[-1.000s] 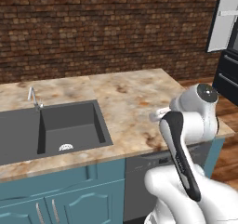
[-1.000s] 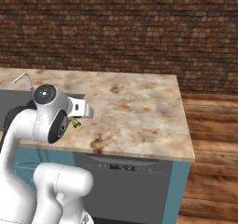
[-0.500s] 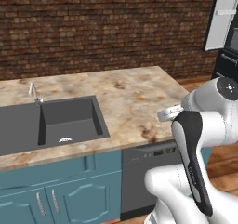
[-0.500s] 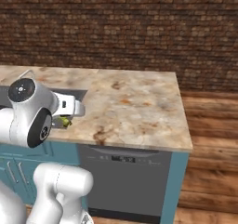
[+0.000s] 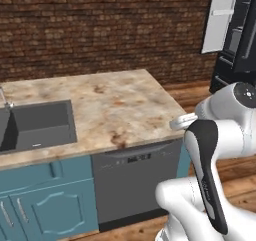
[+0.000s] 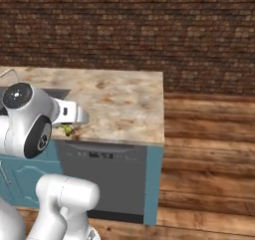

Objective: Place the beer on the top shelf of the fridge to keep it out of children's reach, and place the broccoli and tomato on lower shelves for easy access.

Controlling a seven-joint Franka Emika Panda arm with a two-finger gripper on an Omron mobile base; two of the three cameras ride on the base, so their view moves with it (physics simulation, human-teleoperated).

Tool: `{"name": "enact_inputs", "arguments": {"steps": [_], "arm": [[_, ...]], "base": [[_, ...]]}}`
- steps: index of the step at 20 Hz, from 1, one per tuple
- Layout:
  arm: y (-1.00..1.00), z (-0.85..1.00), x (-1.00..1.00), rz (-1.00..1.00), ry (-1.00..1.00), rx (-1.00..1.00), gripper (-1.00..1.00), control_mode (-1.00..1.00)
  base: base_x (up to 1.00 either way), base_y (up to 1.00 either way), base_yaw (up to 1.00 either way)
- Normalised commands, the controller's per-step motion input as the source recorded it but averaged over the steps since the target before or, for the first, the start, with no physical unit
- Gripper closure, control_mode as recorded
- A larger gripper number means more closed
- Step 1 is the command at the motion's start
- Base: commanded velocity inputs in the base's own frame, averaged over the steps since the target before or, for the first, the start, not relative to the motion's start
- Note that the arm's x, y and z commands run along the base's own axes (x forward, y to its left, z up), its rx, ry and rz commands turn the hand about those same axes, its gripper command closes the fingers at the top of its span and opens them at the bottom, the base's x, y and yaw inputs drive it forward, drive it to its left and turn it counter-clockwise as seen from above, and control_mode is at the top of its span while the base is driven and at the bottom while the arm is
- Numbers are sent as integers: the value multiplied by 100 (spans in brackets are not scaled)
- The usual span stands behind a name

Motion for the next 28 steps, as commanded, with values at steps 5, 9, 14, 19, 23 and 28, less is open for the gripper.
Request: {"name": "enact_inputs", "arguments": {"steps": [5,9,14,19,23,28], "arm": [[0,0,0,0,0,0,100,100],[0,0,0,0,0,0,100,100],[0,0,0,0,0,0,100,100],[0,0,0,0,0,0,100,100],[0,0,0,0,0,0,100,100],[0,0,0,0,0,0,100,100]], "base": [[0,-100,-8],[3,-100,-8],[14,-100,-8],[33,-100,-7],[59,-84,-7],[79,-45,-10]]}}
